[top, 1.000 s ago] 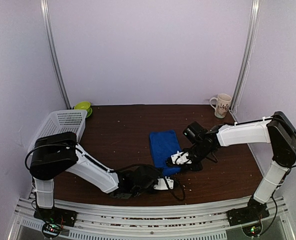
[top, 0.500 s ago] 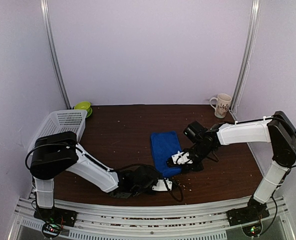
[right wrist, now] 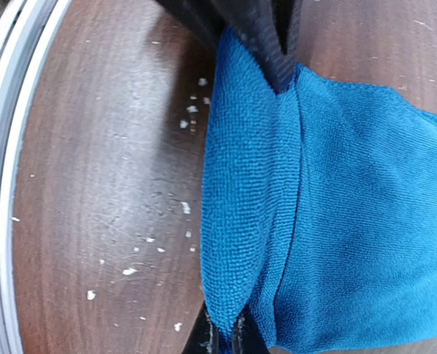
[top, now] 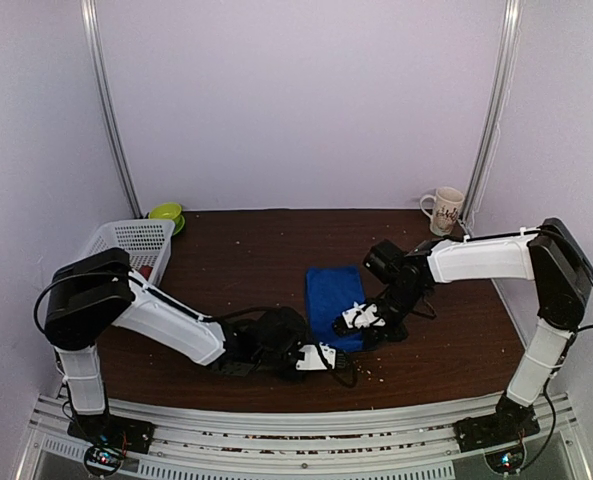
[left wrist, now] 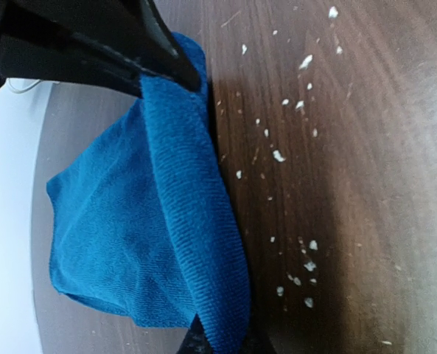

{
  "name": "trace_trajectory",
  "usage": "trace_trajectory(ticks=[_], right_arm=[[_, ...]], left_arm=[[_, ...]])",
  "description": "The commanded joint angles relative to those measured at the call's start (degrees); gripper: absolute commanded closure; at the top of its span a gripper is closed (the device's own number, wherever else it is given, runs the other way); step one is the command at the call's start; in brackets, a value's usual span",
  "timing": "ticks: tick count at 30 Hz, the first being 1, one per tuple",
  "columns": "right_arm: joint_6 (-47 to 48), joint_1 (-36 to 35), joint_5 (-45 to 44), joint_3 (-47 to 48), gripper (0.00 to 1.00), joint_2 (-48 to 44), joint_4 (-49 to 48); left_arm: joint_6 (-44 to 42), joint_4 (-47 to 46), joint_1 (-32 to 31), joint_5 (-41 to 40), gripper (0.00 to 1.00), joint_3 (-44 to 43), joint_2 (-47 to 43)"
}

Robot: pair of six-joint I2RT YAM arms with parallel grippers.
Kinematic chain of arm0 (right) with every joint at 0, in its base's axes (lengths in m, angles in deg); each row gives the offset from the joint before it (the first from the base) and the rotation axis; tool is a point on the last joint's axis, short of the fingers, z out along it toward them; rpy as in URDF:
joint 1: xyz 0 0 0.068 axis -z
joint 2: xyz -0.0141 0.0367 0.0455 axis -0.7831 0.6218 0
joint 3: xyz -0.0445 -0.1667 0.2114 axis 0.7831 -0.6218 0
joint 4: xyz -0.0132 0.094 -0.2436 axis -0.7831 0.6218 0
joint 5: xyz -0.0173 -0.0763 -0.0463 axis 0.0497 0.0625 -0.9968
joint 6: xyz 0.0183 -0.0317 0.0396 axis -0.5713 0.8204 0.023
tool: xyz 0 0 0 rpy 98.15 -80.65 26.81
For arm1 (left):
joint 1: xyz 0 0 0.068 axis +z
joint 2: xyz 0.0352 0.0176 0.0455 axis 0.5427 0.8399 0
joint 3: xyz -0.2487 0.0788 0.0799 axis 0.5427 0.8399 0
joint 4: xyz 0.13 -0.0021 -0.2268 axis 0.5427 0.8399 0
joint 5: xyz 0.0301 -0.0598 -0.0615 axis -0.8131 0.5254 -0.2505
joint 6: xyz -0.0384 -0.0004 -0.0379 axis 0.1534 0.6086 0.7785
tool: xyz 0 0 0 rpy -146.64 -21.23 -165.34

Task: Roll the towels
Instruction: Roll the towel at the center of the board.

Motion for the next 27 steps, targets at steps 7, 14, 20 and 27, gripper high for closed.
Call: trace_trajectory(ticks=[7,14,20,27], right_arm=[[2.03,0.33,1.74,3.80,1.00,2.93,13.65],[0.31,-0.11,0.66,6.11,1.00,6.59,15.60],[-2.50,0.00,-2.58,8.18,1.00,8.96,15.77],[-4.63,0.70,-3.76,11.14,0.97,11.80,16.98]], left_arm=[[8.07,12.06,4.27,21.46,1.00,-1.85,-2.80],[11.36,14.45,8.09,29.07,1.00,-3.87,-2.59],[13.25,19.76,11.40,38.40,1.00,-8.99,0.32],[13.90,26.36,13.87,45.37,1.00,-14.56,5.91]])
